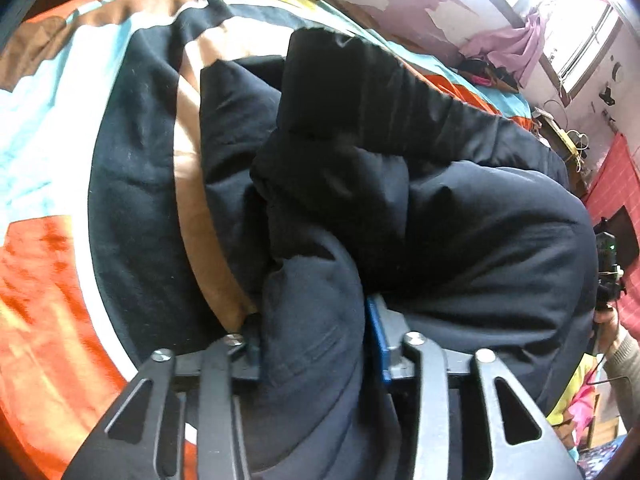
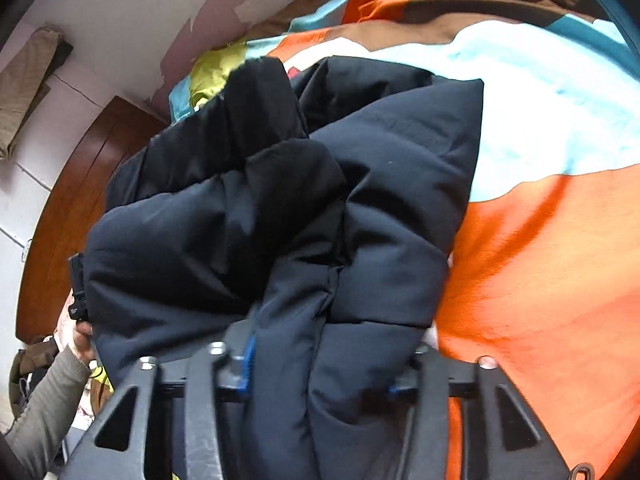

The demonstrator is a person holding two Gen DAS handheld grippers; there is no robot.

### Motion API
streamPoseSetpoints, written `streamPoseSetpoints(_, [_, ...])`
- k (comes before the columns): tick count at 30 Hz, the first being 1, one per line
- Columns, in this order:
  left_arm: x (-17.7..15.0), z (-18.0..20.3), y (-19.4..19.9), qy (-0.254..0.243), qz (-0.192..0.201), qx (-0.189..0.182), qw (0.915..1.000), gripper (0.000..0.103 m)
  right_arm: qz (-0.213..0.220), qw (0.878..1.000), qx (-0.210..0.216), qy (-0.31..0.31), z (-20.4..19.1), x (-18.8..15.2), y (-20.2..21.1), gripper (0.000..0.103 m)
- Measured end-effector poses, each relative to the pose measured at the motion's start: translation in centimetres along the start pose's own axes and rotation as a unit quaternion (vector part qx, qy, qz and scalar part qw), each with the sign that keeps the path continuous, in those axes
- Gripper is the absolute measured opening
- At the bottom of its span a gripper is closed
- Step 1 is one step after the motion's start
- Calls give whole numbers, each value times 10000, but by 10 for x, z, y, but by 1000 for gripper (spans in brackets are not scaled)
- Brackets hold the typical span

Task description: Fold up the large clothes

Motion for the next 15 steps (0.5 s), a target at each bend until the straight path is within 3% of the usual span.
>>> streamPoseSetpoints(5, [-8,10,2,-178,134,125,9997,17,231,9997,-9,-23,-11,-5,18,25])
streamPoseSetpoints(15, [-19,17,31,-233,288,65,9993,12,436,9989,175,-35,-13,-10,52,17])
Point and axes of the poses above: each gripper's, at about its wrist camera, not at the fingertips, and y roughly against the way its jaws point, z to its right, x to its top, the point moved 4 cm from there along -y, roughly the way its jaws point, and after that the axes turned 11 degrees about y, right-handed, at the moved point
